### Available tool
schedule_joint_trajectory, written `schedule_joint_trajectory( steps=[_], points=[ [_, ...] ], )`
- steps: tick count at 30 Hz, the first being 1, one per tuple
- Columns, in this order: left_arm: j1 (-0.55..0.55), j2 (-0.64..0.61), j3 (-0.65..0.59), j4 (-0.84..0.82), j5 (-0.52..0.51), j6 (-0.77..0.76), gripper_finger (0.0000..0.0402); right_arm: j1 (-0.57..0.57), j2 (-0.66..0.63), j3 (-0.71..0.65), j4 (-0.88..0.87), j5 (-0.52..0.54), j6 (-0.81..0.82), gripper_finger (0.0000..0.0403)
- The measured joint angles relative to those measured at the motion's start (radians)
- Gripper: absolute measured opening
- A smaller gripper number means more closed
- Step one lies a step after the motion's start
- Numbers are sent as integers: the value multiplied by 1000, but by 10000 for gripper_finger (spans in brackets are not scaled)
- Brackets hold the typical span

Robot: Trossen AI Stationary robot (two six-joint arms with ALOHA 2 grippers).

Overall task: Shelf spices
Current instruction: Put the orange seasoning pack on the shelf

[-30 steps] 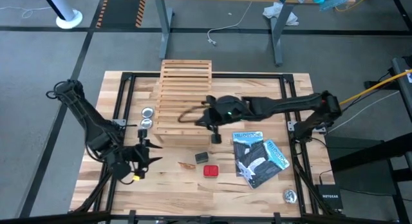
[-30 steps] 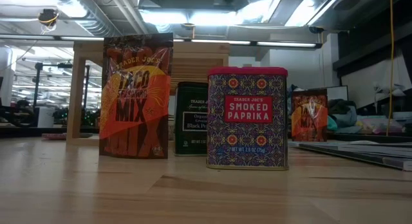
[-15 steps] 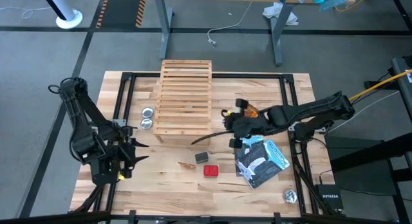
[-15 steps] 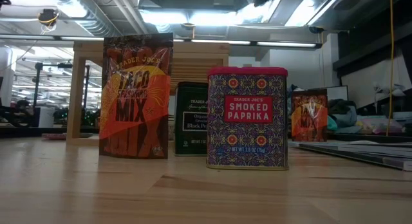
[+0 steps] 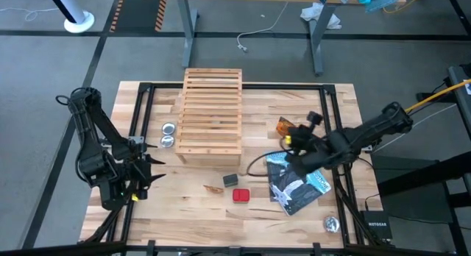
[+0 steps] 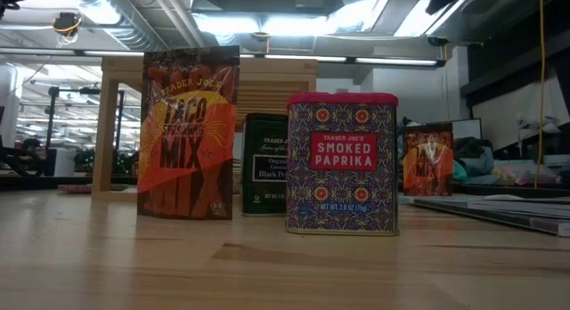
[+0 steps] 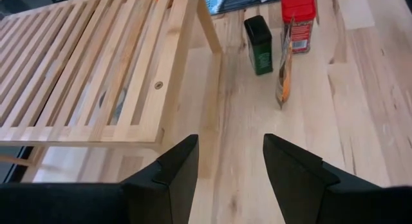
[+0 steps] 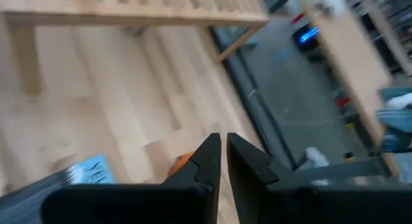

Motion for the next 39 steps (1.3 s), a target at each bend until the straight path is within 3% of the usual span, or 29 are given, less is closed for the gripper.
schedule_joint_trajectory(
  steps=[5,8,14,19,29,39],
  points=[
    [0,0,0,1,0,4,169,71,-148,-178,12,54,165,33],
    [0,0,0,2,0,8,169,87,-253,-321,109,57,209,33],
    [0,0,0,17,-1,-8,169,71,-445,-607,450,48,91,33],
    [0,0,0,18,-1,-37,169,25,-582,-766,626,-31,-4,33],
    [0,0,-1,18,0,-69,169,-81,-749,-873,652,-29,-74,33],
    [0,0,-1,18,0,-67,169,-142,-772,-903,688,-43,-6,33]
  ],
)
